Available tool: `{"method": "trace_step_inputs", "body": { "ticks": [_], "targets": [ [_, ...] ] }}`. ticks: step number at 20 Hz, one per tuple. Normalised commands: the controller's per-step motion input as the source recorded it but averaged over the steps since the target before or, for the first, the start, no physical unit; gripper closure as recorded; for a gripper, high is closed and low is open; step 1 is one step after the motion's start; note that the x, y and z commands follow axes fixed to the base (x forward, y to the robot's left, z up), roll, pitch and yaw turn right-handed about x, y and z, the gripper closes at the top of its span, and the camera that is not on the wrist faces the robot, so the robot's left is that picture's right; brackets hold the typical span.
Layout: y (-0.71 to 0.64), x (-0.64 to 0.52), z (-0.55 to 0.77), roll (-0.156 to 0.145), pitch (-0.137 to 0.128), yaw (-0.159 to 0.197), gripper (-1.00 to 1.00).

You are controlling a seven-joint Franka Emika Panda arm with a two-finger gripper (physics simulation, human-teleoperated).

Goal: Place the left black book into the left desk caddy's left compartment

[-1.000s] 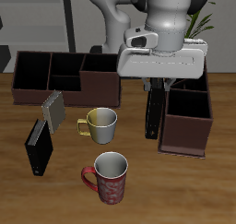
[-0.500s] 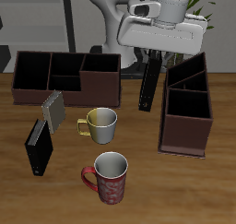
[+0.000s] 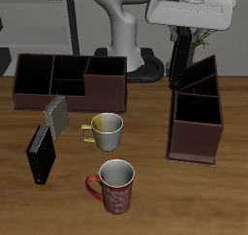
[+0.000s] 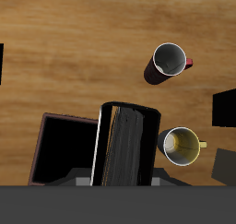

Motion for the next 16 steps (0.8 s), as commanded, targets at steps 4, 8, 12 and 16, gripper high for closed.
{"method": "trace_step_inputs", "body": {
  "ticks": [4, 8, 12, 16],
  "targets": [
    [0.53, -0.70, 0.10, 0.056, -0.023, -0.015, 1.00],
    [0.45, -0.74, 0.11, 0.001, 0.008, -0.046, 1.00],
    [0.20, -0.31, -0.03, -0.002, 0.014, -0.037, 1.00],
    [0.26, -0.29, -0.13, 0.029, 0.008, -0.006, 1.00]
  ]
}}
